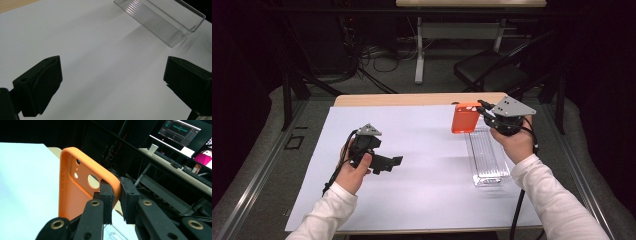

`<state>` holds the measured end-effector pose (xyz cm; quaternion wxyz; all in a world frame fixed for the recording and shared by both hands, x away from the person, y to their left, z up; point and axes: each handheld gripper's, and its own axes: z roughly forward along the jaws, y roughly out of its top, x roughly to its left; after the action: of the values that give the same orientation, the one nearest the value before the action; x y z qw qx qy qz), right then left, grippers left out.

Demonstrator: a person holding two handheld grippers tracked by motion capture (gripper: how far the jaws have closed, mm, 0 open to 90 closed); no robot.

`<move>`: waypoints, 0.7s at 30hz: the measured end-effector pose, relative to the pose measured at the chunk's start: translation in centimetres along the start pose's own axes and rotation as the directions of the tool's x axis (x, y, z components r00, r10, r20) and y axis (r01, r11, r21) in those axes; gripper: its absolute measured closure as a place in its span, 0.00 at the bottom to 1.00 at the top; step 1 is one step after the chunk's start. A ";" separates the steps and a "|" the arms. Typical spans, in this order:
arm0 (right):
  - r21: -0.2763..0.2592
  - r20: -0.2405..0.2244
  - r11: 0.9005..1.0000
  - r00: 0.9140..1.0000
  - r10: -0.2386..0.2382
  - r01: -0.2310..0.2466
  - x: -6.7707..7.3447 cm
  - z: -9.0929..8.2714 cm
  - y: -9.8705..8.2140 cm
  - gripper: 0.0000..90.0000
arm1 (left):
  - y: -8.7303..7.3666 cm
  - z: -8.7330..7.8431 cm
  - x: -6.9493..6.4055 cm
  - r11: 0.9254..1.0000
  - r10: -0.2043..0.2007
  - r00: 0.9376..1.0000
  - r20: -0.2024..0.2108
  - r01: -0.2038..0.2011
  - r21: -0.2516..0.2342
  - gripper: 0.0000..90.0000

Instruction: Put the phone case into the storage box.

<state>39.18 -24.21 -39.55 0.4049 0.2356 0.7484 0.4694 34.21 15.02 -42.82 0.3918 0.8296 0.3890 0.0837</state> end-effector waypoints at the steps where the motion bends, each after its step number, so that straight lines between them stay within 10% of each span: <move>1: 0.000 -0.001 1.000 1.000 -0.001 0.001 -0.1 0.0 0.0 0.90 | 0.0 0.0 0.0 1.000 -0.001 1.000 0.001 0.001 -0.001 0.02; 21: 0.025 0.022 0.999 0.999 -0.033 0.032 -1.9 0.1 0.3 0.90 | -0.7 -0.6 0.0 1.000 0.012 1.000 -0.003 -0.012 -0.009 0.00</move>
<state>40.35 -25.44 -38.58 0.4179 0.2337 0.7533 0.4508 33.52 15.60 -42.92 0.3942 0.8301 0.3842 0.0891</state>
